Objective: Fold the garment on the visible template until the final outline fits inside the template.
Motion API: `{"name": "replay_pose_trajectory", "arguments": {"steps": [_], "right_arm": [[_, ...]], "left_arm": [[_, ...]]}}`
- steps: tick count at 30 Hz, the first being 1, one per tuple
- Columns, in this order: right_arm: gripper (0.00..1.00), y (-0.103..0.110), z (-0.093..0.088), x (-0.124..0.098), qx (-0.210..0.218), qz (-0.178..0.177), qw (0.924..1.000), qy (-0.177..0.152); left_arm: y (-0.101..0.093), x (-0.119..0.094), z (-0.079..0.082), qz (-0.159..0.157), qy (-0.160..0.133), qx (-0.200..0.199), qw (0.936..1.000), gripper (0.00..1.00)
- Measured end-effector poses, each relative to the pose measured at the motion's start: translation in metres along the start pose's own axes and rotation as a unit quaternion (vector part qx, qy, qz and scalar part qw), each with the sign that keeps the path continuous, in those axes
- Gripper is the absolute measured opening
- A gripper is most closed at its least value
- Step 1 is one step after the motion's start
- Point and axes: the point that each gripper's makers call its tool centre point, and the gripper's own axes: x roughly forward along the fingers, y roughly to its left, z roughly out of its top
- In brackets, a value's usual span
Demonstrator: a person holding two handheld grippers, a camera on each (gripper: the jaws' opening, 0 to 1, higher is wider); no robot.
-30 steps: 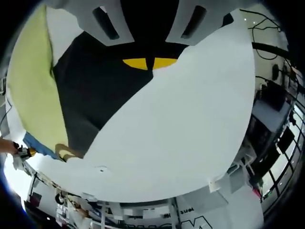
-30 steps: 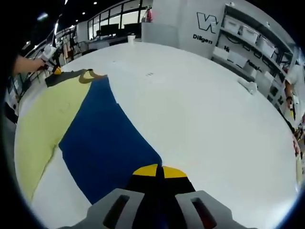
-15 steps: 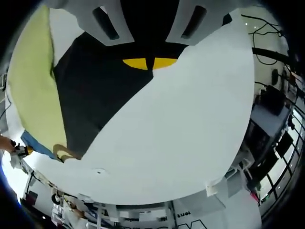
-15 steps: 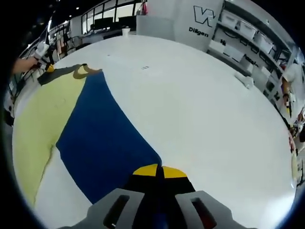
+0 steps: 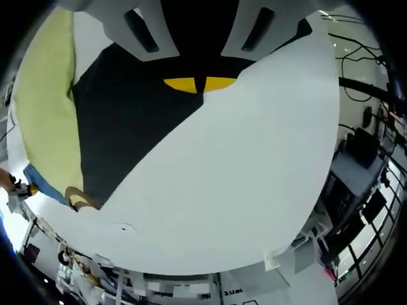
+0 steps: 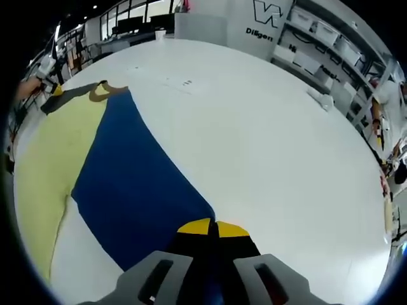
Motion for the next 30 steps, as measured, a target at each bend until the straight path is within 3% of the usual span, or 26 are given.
{"name": "replay_pose_trajectory", "arguments": {"steps": [6,8,11,16,21,30], "right_arm": [[0.0,0.002,0.001,0.001,-0.004,0.008,0.9999,-0.005],[0.0,0.003,0.005,0.0,-0.007,0.007,0.9999,-0.013],[0.02,0.003,0.007,-0.004,0.001,0.009,0.9997,-0.022],[0.08,-0.006,0.004,-0.015,0.01,0.0,0.9993,-0.037],[0.12,-0.023,-0.013,-0.026,0.033,-0.017,0.9988,-0.033],[0.16,-0.051,-0.058,-0.034,0.089,-0.05,0.9948,-0.007]], "left_arm": [[-0.005,-0.001,0.0,-0.005,-0.008,0.033,0.9994,0.05],[-0.006,-0.001,0.002,-0.004,-0.012,0.048,0.9988,0.09],[-0.006,-0.002,0.006,0.002,-0.024,0.047,0.9986,0.23],[-0.004,-0.007,0.01,0.003,-0.039,0.049,0.998,0.25],[0.006,-0.015,0.008,0.01,-0.048,0.037,0.9981,0.27],[0.048,-0.026,-0.021,0.047,-0.035,-0.013,0.9982,0.29]]}}
